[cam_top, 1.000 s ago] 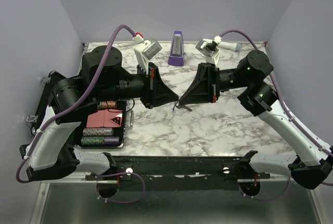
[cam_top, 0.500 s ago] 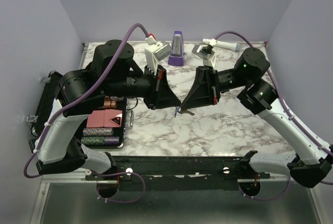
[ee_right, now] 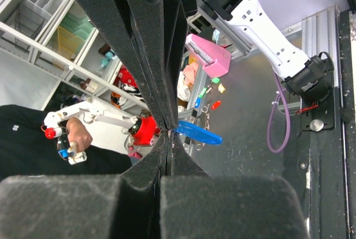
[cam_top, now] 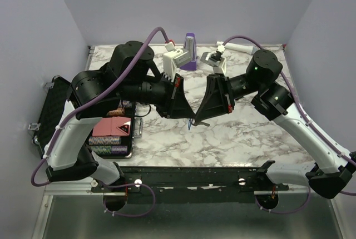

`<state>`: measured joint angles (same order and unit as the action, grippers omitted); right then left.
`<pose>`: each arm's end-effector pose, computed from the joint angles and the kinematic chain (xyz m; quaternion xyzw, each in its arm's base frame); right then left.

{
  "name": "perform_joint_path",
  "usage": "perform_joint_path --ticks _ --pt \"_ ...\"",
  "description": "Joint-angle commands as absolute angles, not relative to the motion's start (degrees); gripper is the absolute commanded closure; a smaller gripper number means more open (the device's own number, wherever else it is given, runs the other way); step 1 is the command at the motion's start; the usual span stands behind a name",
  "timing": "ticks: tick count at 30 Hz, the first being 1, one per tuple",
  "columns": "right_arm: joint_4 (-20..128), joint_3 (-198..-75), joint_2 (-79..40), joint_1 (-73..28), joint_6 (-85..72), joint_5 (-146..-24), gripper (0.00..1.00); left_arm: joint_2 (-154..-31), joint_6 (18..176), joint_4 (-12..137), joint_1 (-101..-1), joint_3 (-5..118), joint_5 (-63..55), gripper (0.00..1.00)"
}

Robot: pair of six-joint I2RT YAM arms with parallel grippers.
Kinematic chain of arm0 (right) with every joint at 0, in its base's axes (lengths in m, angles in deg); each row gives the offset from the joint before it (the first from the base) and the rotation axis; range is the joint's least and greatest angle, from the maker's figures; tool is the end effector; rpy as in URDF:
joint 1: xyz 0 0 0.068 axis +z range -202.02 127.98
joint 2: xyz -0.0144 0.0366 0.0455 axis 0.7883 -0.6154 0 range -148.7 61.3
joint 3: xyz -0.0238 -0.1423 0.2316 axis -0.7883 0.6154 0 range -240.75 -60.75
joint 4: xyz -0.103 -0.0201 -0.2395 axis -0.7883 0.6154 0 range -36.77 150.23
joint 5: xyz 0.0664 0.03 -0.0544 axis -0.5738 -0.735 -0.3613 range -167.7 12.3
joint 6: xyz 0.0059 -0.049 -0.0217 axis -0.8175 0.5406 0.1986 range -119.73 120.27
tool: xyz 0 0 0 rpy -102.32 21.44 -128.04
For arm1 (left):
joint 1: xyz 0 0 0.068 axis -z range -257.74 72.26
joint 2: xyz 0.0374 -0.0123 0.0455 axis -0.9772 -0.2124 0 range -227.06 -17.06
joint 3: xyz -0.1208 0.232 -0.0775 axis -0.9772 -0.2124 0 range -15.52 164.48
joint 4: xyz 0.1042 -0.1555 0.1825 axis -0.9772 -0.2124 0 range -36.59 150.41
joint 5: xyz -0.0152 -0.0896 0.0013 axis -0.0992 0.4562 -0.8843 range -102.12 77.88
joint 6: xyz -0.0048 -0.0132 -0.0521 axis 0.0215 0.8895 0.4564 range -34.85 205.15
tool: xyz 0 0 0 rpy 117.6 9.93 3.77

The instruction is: Remove the keys from the keyring

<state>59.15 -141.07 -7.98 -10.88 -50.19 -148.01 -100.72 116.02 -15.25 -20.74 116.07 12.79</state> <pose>0.1596 0.1840 0.4739 -0.3787 0.5844 0.7034 0.1421 0.0988 -0.1795 0.5485 0.2975 0.7890 -0.4832 0.2355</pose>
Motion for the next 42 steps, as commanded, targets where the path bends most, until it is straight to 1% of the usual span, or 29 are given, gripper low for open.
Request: perform_joint_path --ticks 1,9,16,21,23,25,28,29,31,33,35,36,42 --pt "54.90 -143.64 -8.40 -10.45 -50.27 -144.32 0.99 -106.88 116.35 -18.24 -20.34 115.70 14.34 1.00" --pt "55.87 -143.55 -7.70 -10.36 -49.83 -144.50 0.99 -109.87 117.22 -20.53 -20.34 117.10 15.21 1.00" --pt "57.01 -142.84 -7.08 -10.36 -49.13 -143.54 0.99 -110.14 119.51 -20.62 -21.31 120.88 13.72 0.99" --pt "57.63 -142.49 -6.81 -10.36 -48.69 -142.92 0.99 -107.16 121.70 -19.13 -23.94 120.36 12.32 0.84" --pt "57.54 -142.49 -6.81 -10.36 -48.86 -142.83 0.99 -105.40 122.50 -17.82 -25.17 119.05 11.53 0.73" --pt "57.54 -142.58 -6.90 -10.36 -48.95 -142.83 0.99 -103.64 123.29 -15.97 -26.14 117.38 10.74 0.64" --pt "57.54 -142.58 -6.90 -10.36 -49.04 -142.74 0.99 -101.10 124.60 -13.51 -27.11 115.09 9.59 0.54" --pt "57.63 -142.67 -6.99 -10.36 -48.95 -142.74 0.99 -100.30 125.04 -12.46 -27.37 114.65 9.33 0.48" --pt "57.72 -142.49 -6.90 -10.36 -49.04 -142.57 0.99 -98.98 125.92 -10.88 -27.81 113.86 8.54 0.40" --pt "57.89 -142.32 -6.99 -10.36 -48.95 -142.22 0.99 -97.67 126.80 -9.12 -28.25 113.24 7.84 0.36" --pt "58.33 -141.97 -6.82 -10.45 -48.43 -140.99 0.99 -96.00 127.51 -7.27 -28.52 112.19 6.26 0.36" --pt "58.94 -141.79 -6.73 -10.36 -47.99 -140.03 0.99 -95.03 127.68 -5.87 -28.60 111.23 5.55 0.34" --pt "58.16 -138.98 -6.73 -10.36 -47.55 -137.47 0.99 -85.55 128.91 3.26 -29.48 100.43 1.69 0.23"
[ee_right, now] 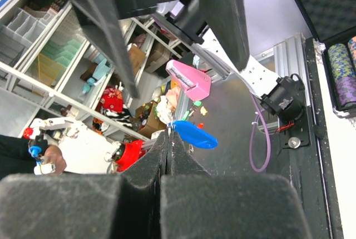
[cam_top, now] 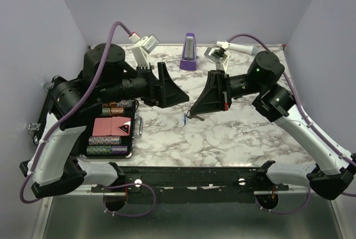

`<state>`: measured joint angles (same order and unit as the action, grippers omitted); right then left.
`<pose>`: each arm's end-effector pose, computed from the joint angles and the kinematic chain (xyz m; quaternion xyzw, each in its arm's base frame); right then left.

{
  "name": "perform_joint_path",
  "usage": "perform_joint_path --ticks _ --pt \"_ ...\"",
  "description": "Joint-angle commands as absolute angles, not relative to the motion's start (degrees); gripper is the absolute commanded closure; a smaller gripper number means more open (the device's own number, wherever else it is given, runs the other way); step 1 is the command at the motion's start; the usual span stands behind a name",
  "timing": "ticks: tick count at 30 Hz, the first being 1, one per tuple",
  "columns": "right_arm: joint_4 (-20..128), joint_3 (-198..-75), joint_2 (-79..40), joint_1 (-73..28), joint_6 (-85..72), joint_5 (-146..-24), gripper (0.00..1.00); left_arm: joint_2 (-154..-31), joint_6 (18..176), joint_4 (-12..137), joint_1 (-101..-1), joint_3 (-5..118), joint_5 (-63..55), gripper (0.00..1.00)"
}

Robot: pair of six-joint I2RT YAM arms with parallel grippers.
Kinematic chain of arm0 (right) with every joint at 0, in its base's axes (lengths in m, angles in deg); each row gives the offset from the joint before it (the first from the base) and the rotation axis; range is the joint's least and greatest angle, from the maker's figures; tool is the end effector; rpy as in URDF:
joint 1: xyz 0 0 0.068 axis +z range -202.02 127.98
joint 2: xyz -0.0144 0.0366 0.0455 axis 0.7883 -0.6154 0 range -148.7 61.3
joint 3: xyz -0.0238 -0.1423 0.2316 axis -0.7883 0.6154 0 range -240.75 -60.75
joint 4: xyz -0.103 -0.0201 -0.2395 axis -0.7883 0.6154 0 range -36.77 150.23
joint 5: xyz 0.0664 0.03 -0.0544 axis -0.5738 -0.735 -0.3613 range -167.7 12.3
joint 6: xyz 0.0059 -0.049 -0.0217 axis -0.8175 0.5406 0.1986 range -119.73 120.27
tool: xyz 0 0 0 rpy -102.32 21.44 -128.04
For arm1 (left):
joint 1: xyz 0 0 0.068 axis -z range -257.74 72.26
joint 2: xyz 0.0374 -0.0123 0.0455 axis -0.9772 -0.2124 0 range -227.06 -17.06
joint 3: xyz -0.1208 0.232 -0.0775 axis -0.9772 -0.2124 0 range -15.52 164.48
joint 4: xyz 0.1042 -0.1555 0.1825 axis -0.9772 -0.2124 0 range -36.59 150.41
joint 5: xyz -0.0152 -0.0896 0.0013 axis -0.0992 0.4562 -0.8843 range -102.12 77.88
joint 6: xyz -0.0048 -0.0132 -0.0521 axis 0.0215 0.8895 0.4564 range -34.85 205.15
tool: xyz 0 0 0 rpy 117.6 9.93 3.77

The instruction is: Remove the keys from the keyring

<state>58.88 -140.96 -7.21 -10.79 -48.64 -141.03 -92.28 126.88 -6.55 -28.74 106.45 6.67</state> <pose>0.1599 0.1825 0.4771 -0.3513 0.5941 0.6959 0.1983 0.1080 -0.1416 0.5511 0.1445 0.8017 -0.4957 0.3013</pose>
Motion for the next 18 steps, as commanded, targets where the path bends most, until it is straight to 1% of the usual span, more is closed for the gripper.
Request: perform_joint_path --ticks 1,5,11,13,15,18 --pt "57.63 -138.54 -6.81 -10.36 -47.37 -136.86 0.99 -83.96 128.83 4.76 -29.74 98.06 1.24 0.22" --pt "55.70 -137.75 -9.09 -10.36 -46.76 -133.52 0.99 -79.03 125.85 5.93 -31.76 92.94 0.10 0.18" --pt "51.22 -136.60 -16.64 -10.36 -49.56 -128.33 0.99 -79.55 117.24 0.83 -38.96 93.91 0.62 0.18" --pt "52.78 -138.00 -20.42 -10.45 -50.97 -127.72 0.99 -80.34 116.17 1.43 -42.74 92.59 3.07 0.19" --pt "57.17 -140.81 -23.76 -10.36 -51.59 -126.75 0.99 -81.57 116.34 3.01 -47.74 91.53 7.98 0.21" --pt "56.84 -143.36 -27.81 -10.45 -54.22 -127.18 0.99 -85.25 114.51 2.94 -53.73 95.11 15.46 0.22"
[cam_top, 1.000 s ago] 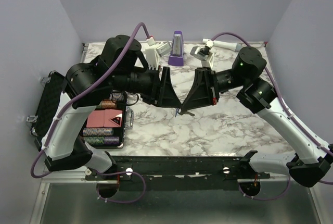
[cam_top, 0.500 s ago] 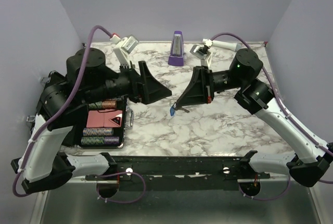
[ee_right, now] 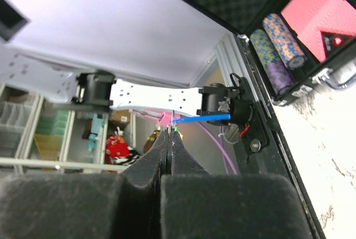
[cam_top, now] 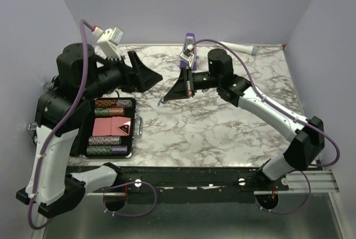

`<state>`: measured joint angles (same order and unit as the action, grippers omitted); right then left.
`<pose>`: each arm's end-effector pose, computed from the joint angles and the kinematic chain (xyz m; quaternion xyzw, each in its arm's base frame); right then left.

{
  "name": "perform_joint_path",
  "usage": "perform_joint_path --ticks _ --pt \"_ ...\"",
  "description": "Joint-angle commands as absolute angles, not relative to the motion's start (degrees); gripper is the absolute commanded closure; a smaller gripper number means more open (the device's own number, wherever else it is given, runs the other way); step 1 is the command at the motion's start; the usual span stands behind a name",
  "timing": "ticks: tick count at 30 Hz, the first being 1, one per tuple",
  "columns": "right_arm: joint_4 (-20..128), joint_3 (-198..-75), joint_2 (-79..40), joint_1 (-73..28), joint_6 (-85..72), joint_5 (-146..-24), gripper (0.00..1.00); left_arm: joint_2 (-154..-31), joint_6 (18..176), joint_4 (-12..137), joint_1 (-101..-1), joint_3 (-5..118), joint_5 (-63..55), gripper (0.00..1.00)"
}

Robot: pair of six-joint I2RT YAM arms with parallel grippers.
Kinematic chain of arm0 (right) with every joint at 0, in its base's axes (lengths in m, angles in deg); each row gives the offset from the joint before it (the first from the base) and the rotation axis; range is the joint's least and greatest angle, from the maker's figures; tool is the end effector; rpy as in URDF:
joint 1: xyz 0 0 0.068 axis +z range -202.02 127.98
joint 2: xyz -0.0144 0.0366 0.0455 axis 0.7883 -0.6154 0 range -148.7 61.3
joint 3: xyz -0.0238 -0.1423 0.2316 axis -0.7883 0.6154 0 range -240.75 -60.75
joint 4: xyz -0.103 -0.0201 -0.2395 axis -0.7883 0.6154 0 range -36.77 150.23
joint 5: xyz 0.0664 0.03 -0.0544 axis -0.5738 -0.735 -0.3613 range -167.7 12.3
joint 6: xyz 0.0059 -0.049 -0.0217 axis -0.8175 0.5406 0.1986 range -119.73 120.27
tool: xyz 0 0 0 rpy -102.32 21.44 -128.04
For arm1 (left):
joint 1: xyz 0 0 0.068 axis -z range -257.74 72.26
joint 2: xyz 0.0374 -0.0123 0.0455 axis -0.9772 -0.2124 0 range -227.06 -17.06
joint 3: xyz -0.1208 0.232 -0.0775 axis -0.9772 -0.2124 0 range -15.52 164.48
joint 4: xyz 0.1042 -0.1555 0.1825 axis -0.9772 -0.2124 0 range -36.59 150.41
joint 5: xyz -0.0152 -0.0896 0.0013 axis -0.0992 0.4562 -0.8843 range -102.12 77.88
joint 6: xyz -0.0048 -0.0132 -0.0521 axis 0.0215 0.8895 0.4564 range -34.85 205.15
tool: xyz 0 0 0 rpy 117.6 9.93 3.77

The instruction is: Remove the keys from the keyring

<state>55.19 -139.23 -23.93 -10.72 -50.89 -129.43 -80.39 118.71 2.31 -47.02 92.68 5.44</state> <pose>0.2395 0.2477 0.3928 -0.2245 0.7046 0.6522 0.1665 0.1129 -0.0795 0.5400 0.0755 0.7768 -0.4278 0.4560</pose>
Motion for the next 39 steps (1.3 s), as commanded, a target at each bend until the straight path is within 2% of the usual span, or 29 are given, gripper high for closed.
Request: perform_joint_path --ticks 1,5,9,14,16,22,31,39 --pt "56.84 -144.85 -29.04 -10.45 -54.40 -127.36 0.99 -86.40 113.72 2.24 -55.31 96.70 16.17 0.22" --pt "53.87 -149.78 -34.67 -10.45 -56.50 -130.16 0.99 -86.94 115.81 4.76 -56.64 92.43 15.55 0.31" --pt "41.40 -149.00 -36.70 -10.45 -62.56 -132.72 0.99 -83.43 120.12 10.48 -59.44 83.64 17.06 0.35" --pt "17.68 -144.60 -38.71 -10.45 -75.11 -135.44 0.99 -82.02 120.91 9.78 -60.77 84.15 15.21 0.38" --pt "13.18 -146.52 -41.08 -10.54 -78.82 -137.20 0.99 -81.49 122.32 10.40 -61.91 84.32 15.39 0.39" --pt "13.16 -153.30 -44.43 -10.45 -79.89 -142.91 0.99 -78.16 128.64 16.89 -67.62 79.33 18.89 0.43" --pt "7.44 -154.27 -45.49 -10.54 -83.49 -145.82 0.99 -72.80 133.47 22.69 -69.21 70.37 21.63 0.50" --pt "5.86 -157.26 -47.59 -10.54 -85.69 -147.40 0.99 -66.29 136.64 25.08 -69.30 65.52 16.71 0.59"
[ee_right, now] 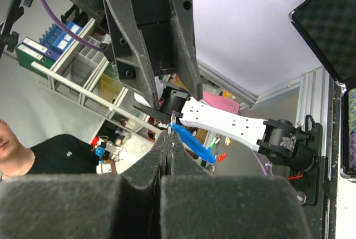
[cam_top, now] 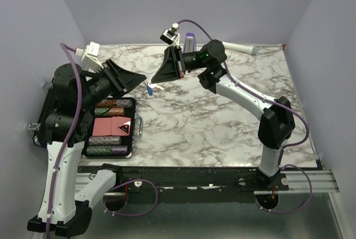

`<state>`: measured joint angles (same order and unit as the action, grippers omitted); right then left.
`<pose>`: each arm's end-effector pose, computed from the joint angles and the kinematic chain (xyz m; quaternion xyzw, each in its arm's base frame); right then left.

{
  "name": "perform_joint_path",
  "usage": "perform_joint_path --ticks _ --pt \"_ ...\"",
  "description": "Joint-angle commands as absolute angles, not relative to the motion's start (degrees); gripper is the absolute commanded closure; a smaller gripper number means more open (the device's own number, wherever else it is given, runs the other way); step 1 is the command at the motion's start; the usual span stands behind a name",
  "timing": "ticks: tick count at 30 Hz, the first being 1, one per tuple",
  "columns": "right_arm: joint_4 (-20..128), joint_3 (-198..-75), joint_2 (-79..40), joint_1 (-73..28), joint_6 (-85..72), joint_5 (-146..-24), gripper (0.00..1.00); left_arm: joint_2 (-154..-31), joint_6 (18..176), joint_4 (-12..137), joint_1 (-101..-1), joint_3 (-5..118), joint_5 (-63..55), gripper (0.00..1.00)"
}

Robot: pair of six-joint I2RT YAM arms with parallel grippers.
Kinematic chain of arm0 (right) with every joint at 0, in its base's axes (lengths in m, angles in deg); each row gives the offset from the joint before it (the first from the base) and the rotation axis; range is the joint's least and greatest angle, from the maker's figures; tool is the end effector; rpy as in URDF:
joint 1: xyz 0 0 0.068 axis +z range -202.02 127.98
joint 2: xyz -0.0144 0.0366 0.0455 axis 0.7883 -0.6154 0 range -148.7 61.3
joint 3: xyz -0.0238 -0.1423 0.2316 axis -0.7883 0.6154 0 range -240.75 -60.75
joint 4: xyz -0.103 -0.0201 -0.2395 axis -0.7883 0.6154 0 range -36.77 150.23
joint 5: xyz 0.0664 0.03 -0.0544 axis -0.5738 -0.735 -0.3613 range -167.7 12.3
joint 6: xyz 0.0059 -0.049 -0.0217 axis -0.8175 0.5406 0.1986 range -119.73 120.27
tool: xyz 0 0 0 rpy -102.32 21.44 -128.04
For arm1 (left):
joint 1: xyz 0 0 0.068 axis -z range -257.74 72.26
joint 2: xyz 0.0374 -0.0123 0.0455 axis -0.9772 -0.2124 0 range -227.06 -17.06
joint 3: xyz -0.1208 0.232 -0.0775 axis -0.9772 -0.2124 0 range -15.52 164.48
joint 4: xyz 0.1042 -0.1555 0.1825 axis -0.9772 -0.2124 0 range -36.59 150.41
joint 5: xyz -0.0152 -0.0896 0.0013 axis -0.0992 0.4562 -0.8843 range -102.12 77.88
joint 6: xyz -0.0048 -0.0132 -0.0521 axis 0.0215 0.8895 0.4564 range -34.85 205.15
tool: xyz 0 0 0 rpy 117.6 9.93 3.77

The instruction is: Remove the keys from the keyring

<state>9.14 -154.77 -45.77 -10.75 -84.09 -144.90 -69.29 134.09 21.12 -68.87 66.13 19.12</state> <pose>0.2977 0.3050 0.4143 -0.2976 0.5582 0.7694 0.0890 0.1404 -0.0405 0.4769 -0.0897 0.7518 -0.4800 0.4431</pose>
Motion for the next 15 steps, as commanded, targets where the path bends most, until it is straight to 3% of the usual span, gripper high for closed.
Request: perform_joint_path --ticks 1,15 --pt "5.60 -157.52 -47.77 -10.63 -86.04 -147.57 0.99 -65.93 137.17 25.69 -69.39 65.08 16.27 0.60" --pt "5.07 -163.06 -50.41 -10.54 -89.20 -148.45 0.99 -62.15 141.48 32.99 -69.30 58.05 16.88 0.64"
